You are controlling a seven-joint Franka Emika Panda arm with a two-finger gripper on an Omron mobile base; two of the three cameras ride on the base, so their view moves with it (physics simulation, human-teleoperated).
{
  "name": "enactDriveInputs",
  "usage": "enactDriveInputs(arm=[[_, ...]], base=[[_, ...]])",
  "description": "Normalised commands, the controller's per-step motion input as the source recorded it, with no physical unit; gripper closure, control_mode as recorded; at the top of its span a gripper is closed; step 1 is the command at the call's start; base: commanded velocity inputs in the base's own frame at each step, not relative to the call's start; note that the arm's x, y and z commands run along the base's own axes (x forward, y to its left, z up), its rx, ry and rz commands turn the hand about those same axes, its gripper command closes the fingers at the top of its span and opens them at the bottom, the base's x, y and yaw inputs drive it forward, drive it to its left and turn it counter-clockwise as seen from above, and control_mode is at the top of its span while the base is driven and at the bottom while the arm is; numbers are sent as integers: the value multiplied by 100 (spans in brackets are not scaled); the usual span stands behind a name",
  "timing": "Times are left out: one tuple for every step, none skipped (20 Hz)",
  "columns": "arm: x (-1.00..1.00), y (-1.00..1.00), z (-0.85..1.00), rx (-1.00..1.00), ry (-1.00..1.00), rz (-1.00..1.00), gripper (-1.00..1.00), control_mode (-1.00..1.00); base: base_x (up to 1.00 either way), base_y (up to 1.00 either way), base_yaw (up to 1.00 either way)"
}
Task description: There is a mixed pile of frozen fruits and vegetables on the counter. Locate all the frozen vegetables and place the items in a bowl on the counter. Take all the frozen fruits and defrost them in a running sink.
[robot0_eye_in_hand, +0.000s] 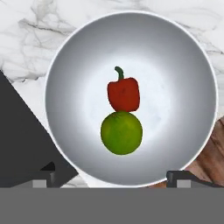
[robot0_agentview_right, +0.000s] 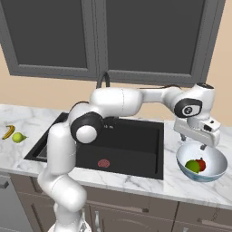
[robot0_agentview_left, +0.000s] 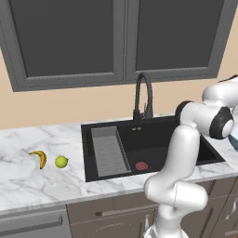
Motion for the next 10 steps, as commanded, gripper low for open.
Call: enactDriveInputs(arm=[[-10, 48, 22, -3, -3, -3, -100, -100], [-9, 49, 21, -2, -3, -3, -100, -100], [-10, 52, 20, -3, -3, -2, -100, -100], [-9, 54, 20, -3, -3, -1, -100, -100], [-8, 57, 17, -4, -3, 0, -100, -100], [-6, 61, 12, -4, -2, 0, -100, -100], [-3, 62, 7, -6, -1, 0, -100, -100], [0, 62, 4, -6, 0, 0, -100, -100], [0, 62, 4, -6, 0, 0, -100, -100], [0, 62, 4, -6, 0, 0, -100, -100]], base=[[0, 0, 0], [0, 0, 0], [0, 0, 0], [0, 0, 0], [0, 0, 0], [0, 0, 0], [0, 0, 0], [0, 0, 0], [0, 0, 0], [0, 0, 0]])
